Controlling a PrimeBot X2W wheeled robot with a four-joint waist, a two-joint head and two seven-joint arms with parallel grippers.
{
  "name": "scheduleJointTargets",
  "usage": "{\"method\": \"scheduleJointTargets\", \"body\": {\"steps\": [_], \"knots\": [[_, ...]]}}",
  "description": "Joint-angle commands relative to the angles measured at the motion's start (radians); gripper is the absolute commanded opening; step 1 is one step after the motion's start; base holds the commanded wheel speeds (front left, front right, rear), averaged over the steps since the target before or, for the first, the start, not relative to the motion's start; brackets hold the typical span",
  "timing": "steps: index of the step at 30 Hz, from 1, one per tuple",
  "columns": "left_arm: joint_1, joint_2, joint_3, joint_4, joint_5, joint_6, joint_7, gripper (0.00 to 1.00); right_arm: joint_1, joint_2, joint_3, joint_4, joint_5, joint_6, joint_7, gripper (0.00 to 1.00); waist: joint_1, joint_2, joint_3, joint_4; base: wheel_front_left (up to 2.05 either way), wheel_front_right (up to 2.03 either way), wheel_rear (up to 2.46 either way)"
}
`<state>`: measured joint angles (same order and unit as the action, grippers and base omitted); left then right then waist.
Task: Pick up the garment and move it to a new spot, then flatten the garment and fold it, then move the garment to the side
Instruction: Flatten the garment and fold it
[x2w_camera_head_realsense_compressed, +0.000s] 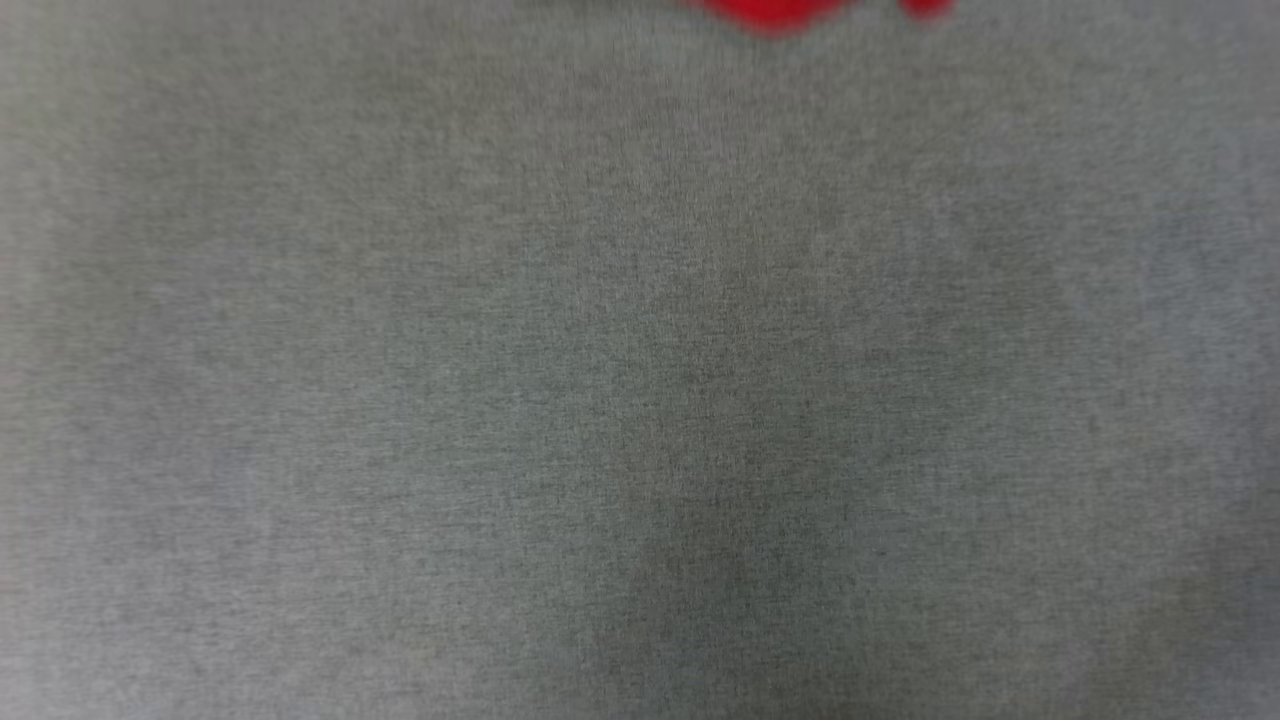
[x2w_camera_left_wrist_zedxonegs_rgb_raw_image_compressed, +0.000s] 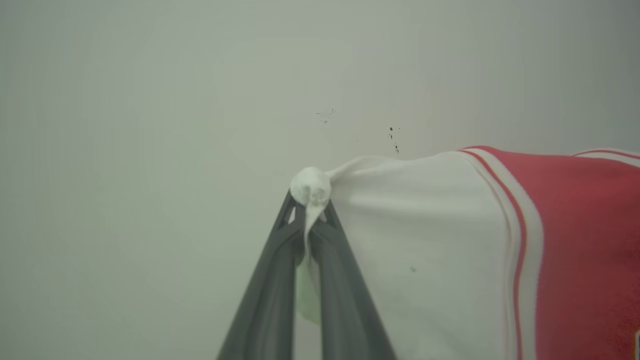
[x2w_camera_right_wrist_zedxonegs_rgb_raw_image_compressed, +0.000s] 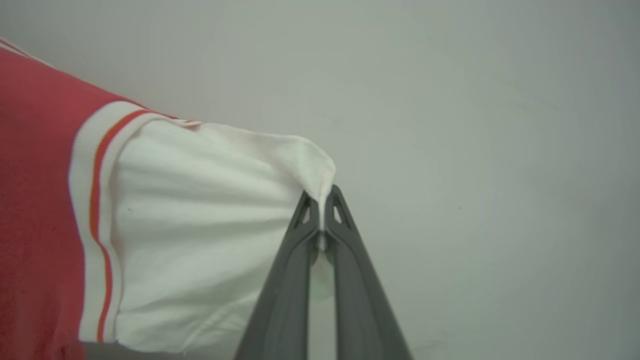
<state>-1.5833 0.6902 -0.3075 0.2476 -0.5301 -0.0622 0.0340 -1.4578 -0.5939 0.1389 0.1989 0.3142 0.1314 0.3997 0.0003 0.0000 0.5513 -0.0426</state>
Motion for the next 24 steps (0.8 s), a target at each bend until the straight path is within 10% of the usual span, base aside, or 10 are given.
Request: {"method": "scheduleJointTargets", "body": {"steps": [1,12,24], "knots": [[-0.021,-0.015,-0.005,0.024,0.008,-0.005,-0.018,0.00,-0.029,0.004,-0.001,0.024,-0.017,-0.001,-0.018,0.00,-0.0003,0.0000,0.053,-0.001,0.00,0.00,0.00],[-0.085,-0.099,-0.108,0.266,0.067,-0.046,-0.192,0.00,-0.142,0.091,-0.016,0.264,-0.153,-0.001,-0.231,0.00,-0.0003,0.0000,0.124,0.028,0.00,0.00,0.00],[0.455,-0.152,-0.189,0.250,-0.002,-0.038,-0.282,0.00,0.280,0.094,0.073,0.363,-0.031,-0.001,-0.335,0.00,-0.0003,0.0000,-0.052,0.048,0.00,0.00,0.00]]}}
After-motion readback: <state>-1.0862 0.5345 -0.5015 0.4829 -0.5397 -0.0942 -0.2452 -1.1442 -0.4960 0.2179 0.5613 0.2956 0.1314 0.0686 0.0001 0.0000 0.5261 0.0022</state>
